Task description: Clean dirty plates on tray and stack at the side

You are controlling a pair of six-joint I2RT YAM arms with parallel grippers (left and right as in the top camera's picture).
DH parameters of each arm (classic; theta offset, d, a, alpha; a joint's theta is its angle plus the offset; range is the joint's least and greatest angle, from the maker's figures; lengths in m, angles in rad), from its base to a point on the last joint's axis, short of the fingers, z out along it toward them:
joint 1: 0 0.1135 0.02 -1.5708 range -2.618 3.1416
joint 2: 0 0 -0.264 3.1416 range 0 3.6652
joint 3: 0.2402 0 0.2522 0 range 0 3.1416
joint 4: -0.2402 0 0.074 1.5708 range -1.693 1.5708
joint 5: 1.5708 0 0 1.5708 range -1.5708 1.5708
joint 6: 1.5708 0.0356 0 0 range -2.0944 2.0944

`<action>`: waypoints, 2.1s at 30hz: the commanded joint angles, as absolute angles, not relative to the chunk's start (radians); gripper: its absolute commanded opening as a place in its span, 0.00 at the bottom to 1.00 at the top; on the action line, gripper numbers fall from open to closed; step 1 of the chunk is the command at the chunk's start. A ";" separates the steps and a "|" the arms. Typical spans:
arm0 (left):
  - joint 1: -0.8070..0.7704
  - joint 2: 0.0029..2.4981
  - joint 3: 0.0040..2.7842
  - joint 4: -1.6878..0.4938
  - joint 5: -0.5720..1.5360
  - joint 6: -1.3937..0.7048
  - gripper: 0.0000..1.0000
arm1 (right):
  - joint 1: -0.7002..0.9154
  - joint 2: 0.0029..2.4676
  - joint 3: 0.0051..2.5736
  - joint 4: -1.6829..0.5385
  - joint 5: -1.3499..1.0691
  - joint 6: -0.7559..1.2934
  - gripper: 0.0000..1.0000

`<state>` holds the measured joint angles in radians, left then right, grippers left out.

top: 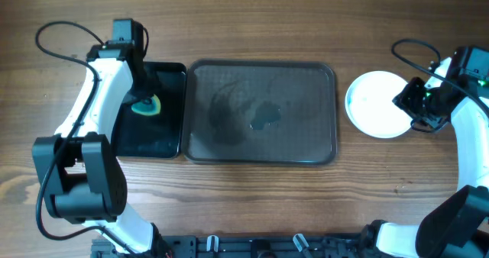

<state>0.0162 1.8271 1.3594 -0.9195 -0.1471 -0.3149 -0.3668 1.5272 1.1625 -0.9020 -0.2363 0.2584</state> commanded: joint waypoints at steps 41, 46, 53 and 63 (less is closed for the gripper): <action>0.025 1.453 1.441 -1.157 -0.131 -0.322 1.00 | -0.119 0.690 0.968 -0.463 -0.207 -0.017 1.00; 0.025 1.453 1.441 -1.157 -0.131 -0.322 1.00 | -0.051 0.410 0.465 -0.004 -0.110 -0.021 1.00; 0.025 1.453 1.441 -1.157 -0.131 -0.322 1.00 | 0.002 0.088 0.080 0.066 -0.033 0.082 1.00; 0.025 1.453 1.441 -1.157 -0.131 -0.322 1.00 | 0.002 0.003 0.005 0.002 -0.051 0.243 1.00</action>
<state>0.0162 1.4483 1.4403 -1.1599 -0.1326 -0.3122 -0.0021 0.0200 0.0063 -0.0010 -0.0586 0.1921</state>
